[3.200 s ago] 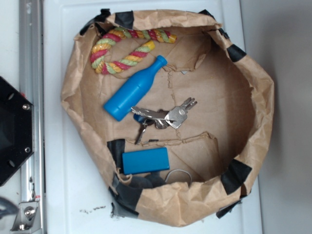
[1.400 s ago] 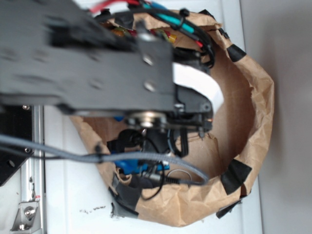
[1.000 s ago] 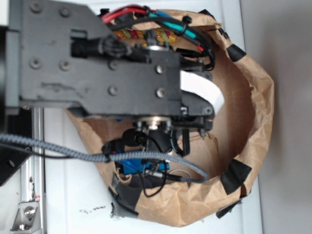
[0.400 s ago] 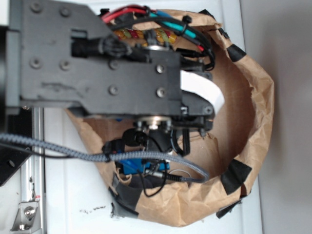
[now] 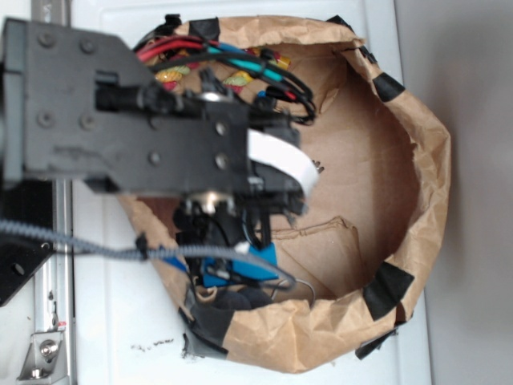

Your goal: Grab the silver keys.

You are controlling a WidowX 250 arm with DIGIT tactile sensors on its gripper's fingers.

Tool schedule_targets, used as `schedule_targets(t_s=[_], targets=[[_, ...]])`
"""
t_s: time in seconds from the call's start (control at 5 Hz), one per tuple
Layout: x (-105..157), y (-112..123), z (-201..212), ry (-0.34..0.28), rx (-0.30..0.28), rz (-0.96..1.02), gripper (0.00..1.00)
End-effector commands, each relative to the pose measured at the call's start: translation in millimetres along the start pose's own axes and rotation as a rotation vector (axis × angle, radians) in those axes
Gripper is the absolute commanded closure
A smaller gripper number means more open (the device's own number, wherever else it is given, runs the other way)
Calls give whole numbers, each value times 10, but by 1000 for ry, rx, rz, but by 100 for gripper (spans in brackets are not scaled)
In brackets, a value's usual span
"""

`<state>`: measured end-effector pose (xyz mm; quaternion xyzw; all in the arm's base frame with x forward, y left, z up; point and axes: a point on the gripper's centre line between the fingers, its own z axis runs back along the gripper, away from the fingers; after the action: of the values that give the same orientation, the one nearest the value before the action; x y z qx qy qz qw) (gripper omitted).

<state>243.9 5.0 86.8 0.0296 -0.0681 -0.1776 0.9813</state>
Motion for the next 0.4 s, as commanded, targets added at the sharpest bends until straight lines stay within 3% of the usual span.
schedule_targets(t_s=[0.0, 0.2], targets=[[11, 76, -39, 23, -39, -8, 0], [135, 30, -69, 8, -51, 2, 0]])
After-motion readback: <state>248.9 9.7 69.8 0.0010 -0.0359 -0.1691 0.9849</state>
